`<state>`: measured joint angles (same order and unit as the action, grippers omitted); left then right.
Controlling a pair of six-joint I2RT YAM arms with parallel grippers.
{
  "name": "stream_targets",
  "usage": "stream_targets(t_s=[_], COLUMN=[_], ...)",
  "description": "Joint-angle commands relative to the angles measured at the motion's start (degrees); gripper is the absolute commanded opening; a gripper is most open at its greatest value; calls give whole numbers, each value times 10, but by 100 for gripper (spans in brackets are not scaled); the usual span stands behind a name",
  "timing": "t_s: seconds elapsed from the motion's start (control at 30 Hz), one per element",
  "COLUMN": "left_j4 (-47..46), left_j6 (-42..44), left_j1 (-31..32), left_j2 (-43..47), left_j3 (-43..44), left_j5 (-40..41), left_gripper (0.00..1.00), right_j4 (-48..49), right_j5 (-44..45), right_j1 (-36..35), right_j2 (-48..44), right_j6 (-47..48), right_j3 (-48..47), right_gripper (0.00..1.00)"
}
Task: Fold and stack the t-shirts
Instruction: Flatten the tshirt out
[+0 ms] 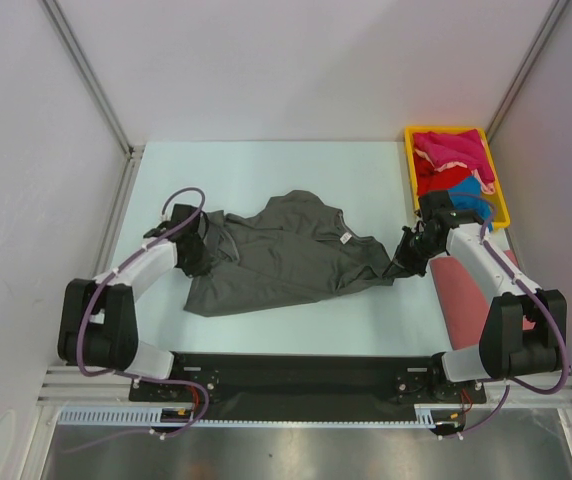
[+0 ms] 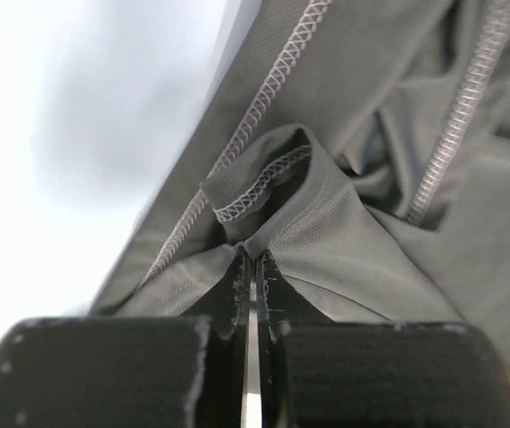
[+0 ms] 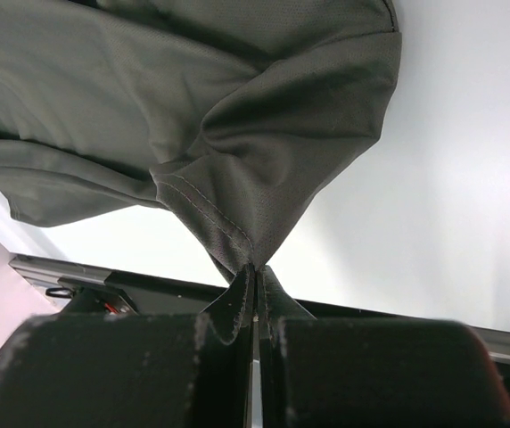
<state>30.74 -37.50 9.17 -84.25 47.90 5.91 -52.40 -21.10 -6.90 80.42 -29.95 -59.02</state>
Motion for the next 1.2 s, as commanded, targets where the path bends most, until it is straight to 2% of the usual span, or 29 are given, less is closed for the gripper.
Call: stream_targets(t_s=[0.0, 0.2, 0.33, 0.47, 0.63, 0.77, 0.8, 0.87, 1.0, 1.1, 1.17], left_j4=[29, 88, 114, 139, 132, 105, 103, 108, 129, 147, 138], left_j6=[-1, -5, -6, -5, 26, 82, 91, 117, 148, 150, 135], left_j1=[5, 7, 6, 7, 7, 7, 7, 5, -3, -5, -8], left_j2=[49, 136, 201, 285, 317, 258, 240, 169, 44, -25, -44], left_j3=[22, 39, 48, 61, 111, 205, 259, 320, 531, 640, 662], left_j5=[13, 20, -6, -9, -12, -17, -18, -20, -17, -3, -19], left_gripper=[0, 0, 0, 0, 0, 0, 0, 0, 0, 0, 0], right_j4=[1, -10, -3, 10, 43, 71, 77, 78, 64, 54, 48], right_j5=[-6, 30, 53, 54, 29, 6, 10, 14, 22, 18, 15], right_j1=[2, 3, 14, 32, 37, 38, 38, 42, 49, 57, 59], right_j2=[-11, -19, -54, -90, -97, -49, -21, 9, 122, 167, 199], right_j6=[7, 7, -2, -21, -46, -62, -63, -67, -62, -68, -70], right_j3=[-7, -26, -30, -24, -43, -116, -141, -235, -422, -547, -626], right_gripper=[0, 0, 0, 0, 0, 0, 0, 0, 0, 0, 0])
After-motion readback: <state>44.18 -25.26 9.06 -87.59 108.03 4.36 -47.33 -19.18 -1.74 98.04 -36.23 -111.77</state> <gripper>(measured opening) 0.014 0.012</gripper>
